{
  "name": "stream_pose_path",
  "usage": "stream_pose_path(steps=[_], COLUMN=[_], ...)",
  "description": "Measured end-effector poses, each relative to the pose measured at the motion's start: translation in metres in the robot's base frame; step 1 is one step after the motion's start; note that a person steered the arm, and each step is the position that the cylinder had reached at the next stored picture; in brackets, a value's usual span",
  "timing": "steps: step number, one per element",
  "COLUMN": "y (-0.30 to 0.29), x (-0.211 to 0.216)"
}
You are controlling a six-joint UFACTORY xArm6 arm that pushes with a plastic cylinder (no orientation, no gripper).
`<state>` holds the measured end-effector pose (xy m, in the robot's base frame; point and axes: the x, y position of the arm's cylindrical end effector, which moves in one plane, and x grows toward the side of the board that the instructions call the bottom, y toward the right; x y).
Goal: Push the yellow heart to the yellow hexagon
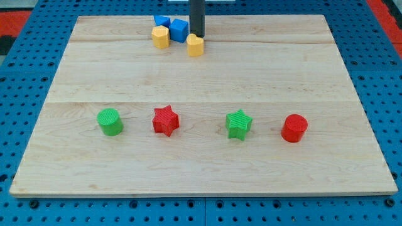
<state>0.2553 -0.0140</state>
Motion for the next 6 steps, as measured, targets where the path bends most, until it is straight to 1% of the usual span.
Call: stream_pose_path(steps=[1,2,3,4,6], y=[0.019,0.051,0.072,0.067,0.0], x=[-0.001,-0.001,0.014,0.042,0.046])
